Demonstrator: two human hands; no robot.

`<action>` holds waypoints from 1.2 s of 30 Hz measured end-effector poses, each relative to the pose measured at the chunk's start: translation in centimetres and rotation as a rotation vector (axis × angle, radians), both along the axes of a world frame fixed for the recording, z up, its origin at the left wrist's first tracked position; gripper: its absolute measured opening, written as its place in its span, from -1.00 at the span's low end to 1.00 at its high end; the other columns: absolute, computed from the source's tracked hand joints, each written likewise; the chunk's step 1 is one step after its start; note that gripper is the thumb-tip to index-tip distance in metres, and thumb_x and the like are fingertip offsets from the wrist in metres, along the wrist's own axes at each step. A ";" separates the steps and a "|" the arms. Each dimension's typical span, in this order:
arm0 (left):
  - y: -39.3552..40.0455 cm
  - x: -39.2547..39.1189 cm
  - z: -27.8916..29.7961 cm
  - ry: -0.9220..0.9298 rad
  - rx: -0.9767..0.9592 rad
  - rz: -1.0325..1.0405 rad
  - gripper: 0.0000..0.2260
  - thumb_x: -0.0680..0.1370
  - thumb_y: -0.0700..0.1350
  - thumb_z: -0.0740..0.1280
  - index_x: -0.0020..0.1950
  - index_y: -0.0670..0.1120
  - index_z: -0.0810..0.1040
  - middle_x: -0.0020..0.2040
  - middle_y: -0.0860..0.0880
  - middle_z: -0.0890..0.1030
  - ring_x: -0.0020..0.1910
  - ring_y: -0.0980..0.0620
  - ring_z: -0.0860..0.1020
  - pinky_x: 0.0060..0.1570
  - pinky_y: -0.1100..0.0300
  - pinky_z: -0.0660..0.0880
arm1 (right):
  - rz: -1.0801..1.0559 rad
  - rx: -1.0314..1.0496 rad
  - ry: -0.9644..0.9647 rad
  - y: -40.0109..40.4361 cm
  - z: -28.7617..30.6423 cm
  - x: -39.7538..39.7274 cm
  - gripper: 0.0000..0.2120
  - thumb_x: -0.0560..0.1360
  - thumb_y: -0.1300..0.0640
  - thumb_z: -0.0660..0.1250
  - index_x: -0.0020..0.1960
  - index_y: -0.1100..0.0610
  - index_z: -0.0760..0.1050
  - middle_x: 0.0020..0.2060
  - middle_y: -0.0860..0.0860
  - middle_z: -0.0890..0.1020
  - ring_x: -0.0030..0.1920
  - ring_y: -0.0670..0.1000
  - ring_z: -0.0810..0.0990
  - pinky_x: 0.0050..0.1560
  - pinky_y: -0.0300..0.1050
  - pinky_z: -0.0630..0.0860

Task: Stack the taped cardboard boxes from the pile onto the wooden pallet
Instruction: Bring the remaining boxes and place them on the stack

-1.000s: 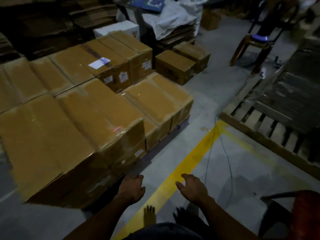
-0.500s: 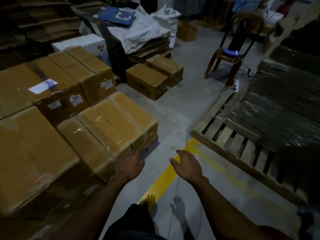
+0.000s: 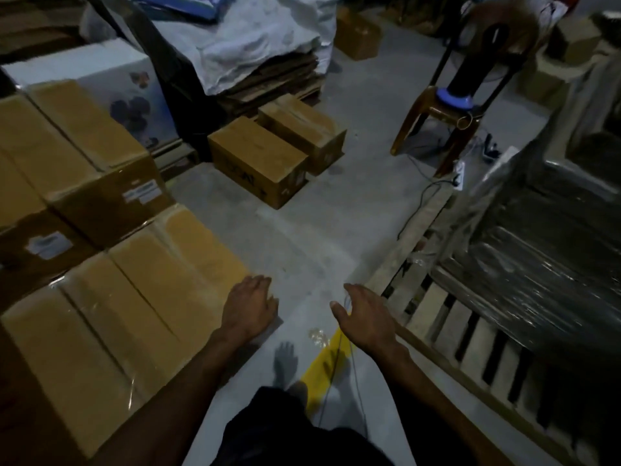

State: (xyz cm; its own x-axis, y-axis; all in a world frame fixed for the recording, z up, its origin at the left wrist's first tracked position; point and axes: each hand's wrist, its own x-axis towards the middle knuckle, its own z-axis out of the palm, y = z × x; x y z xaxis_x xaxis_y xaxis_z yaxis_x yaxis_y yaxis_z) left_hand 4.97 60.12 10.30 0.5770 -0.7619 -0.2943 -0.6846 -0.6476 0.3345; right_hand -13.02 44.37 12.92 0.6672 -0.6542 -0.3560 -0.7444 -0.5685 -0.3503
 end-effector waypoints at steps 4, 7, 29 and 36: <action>-7.1 5.7 0.1 -0.044 0.009 -0.004 -0.47 0.65 0.11 0.09 0.55 -0.13 0.23 0.54 -0.12 0.28 0.52 -0.10 0.21 0.48 0.08 0.14 | 0.023 0.014 0.029 -6.7 -0.5 5.0 -0.37 0.63 -0.23 0.10 0.57 0.10 0.21 0.53 0.09 0.29 0.53 0.08 0.20 0.50 -0.06 0.14; -11.6 9.1 -0.1 -0.037 0.049 0.013 -0.34 0.53 0.18 -0.04 0.54 -0.14 0.26 0.52 -0.13 0.31 0.50 -0.12 0.26 0.46 0.07 0.16 | 0.044 0.028 0.029 -11.9 -1.5 9.1 -0.38 0.63 -0.22 0.11 0.58 0.07 0.19 0.54 0.07 0.27 0.54 0.07 0.18 0.51 -0.04 0.13; -56.9 39.9 -0.4 0.047 0.052 0.276 -0.38 0.56 0.18 0.01 0.48 -0.19 0.34 0.42 -0.16 0.43 0.37 -0.12 0.40 0.31 0.08 0.34 | 0.211 0.077 -0.014 -61.5 -1.8 44.6 -0.39 0.63 -0.19 0.16 0.57 0.10 0.20 0.53 0.07 0.28 0.53 0.09 0.23 0.49 -0.04 0.18; -70.5 52.0 -5.1 0.104 0.091 0.306 -0.49 0.64 0.06 0.18 0.52 -0.16 0.28 0.48 -0.13 0.36 0.44 -0.10 0.33 0.38 0.10 0.29 | 0.238 0.086 0.092 -75.8 -3.7 56.7 -0.36 0.59 -0.22 0.17 0.54 0.12 0.27 0.48 0.09 0.35 0.47 0.14 0.31 0.42 0.02 0.31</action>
State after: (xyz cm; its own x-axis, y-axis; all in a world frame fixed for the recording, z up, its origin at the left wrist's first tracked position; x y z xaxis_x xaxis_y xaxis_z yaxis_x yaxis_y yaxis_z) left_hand 57.01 -10.39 5.15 0.7384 -0.5258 -0.4223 -0.4192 -0.8484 0.3234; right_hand 43.65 -31.44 9.25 0.7611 -0.4476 -0.4695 -0.6241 -0.7026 -0.3419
